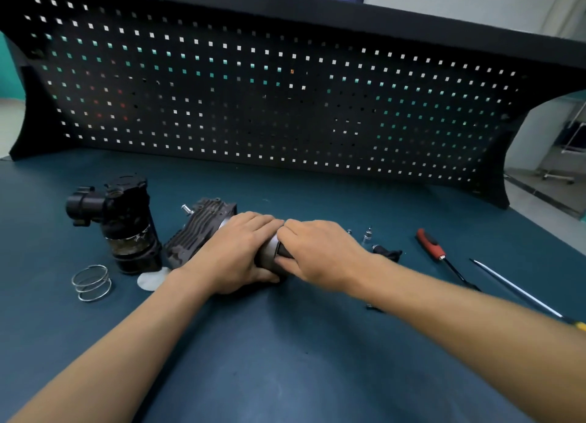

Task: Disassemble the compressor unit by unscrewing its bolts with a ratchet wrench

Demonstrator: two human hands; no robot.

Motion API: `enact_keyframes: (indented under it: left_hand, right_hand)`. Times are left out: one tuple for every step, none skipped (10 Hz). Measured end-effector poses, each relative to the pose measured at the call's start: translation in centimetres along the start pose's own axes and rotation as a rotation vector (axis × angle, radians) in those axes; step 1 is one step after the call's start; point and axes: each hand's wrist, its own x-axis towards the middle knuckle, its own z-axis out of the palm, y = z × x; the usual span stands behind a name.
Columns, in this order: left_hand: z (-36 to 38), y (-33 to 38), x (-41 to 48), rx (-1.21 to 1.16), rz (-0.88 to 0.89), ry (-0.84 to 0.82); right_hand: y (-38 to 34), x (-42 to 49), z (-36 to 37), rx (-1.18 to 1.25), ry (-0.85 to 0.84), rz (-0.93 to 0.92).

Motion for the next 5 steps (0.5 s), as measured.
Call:
enact_keyframes:
  left_hand:
    - [0.0,-0.3,-0.2,0.022,-0.004,0.004]
    - [0.1,-0.1,-0.3,0.015,-0.034,0.024]
    - [0.3,0.1,-0.4,0.014,-0.086,0.032]
    - [-0.5,0.4,-0.9,-0.041,-0.16,0.057]
    - [-2.8,-0.1,-2.5,-0.179,-0.287,0.164]
  right_hand:
    - [0.0,0.1,-0.2,-0.054,-0.015,-0.003]
    - [0.4,-1.1,-0.5,0.029,-0.001,0.088]
    - [1.5,-3.0,-0.5,0.188,-0.003,0.169]
    - [1.4,-4.2,-0.9,0.244,-0.003,0.253]
    - [2.1,-5.8,-2.5,0.398,0.095,0.377]
